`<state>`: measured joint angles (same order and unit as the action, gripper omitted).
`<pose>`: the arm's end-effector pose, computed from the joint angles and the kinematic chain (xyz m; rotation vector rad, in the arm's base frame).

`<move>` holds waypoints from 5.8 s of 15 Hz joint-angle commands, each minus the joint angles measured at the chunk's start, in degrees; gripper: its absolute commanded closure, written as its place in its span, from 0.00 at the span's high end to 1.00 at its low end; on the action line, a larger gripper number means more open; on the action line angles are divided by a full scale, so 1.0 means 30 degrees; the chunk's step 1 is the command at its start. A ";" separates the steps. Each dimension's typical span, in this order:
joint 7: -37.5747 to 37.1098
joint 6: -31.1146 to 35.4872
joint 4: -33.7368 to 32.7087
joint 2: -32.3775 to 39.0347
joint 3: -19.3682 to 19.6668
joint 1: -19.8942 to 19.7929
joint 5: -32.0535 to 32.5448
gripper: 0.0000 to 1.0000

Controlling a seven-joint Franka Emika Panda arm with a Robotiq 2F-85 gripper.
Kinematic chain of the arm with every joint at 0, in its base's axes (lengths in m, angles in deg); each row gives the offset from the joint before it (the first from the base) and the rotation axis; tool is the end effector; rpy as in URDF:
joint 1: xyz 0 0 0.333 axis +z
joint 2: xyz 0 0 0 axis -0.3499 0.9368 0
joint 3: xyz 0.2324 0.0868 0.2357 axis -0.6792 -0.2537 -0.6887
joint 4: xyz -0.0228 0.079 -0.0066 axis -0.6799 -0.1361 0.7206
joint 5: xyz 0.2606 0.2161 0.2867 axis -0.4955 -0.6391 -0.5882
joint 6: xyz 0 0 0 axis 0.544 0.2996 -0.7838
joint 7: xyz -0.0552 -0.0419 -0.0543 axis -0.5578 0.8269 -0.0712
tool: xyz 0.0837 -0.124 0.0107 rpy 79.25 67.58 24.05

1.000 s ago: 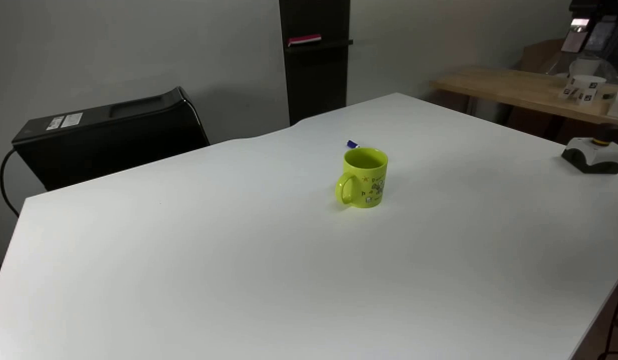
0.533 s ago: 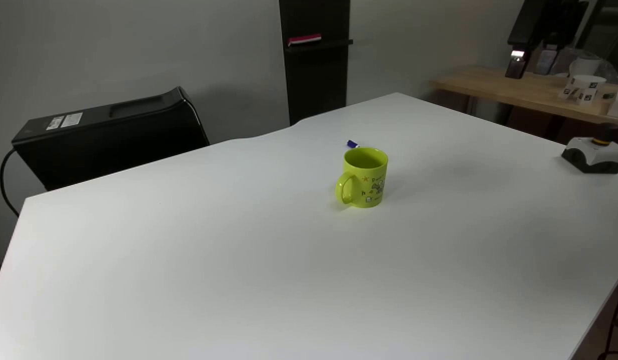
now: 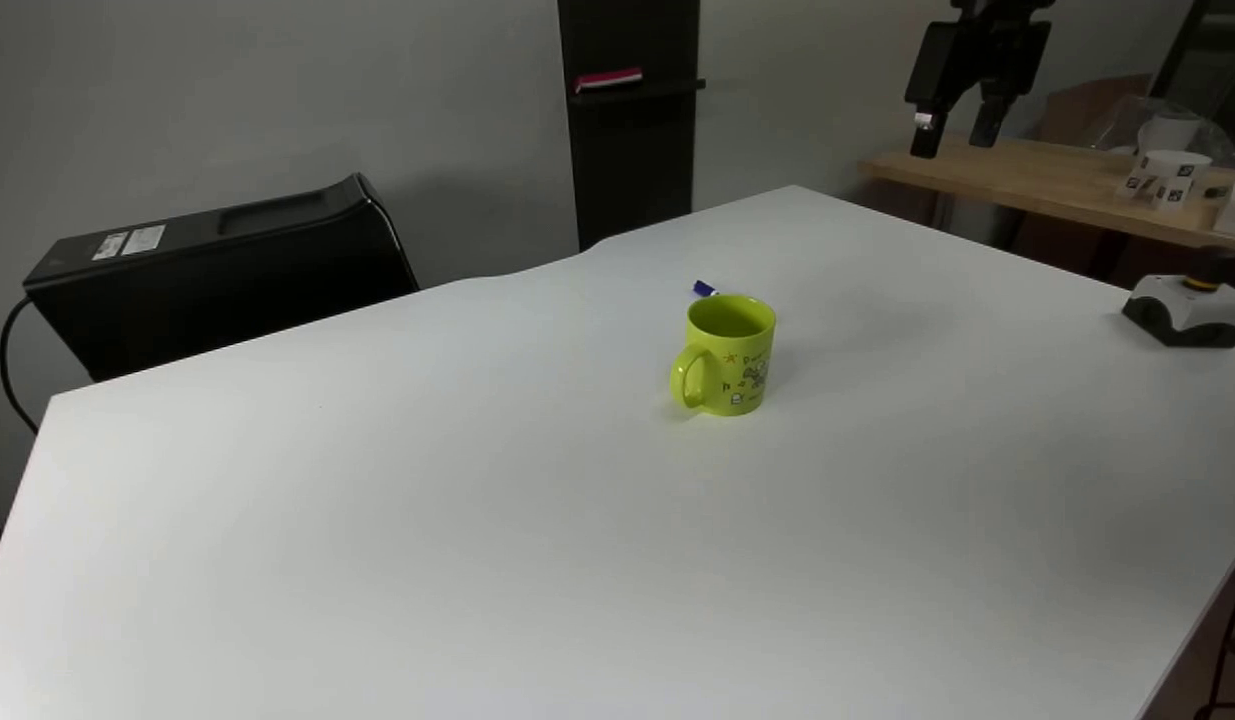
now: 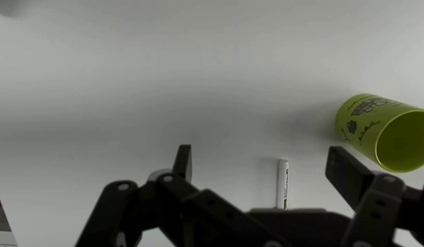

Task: Put the marker inside the mug cup

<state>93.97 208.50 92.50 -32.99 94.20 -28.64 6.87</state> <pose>0.5973 -0.1955 0.2722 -3.1060 0.0582 -0.0082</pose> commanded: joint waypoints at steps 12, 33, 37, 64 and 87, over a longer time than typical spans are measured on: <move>-0.0055 -0.0784 -0.1370 0.1255 -0.0789 -0.0614 0.0292 1.00; -0.3102 0.4686 -0.1594 0.7597 -0.2393 0.1474 0.3543 1.00; -0.3462 0.4462 -0.3064 0.8524 -0.2470 0.2094 0.3678 1.00; -0.5053 0.3459 -1.1482 1.4096 -0.1852 0.2040 0.4010 1.00; -0.5846 0.6196 -1.0081 1.3683 -0.0933 0.2687 0.4370 0.02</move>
<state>79.43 226.97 61.02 8.46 90.69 -21.76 18.71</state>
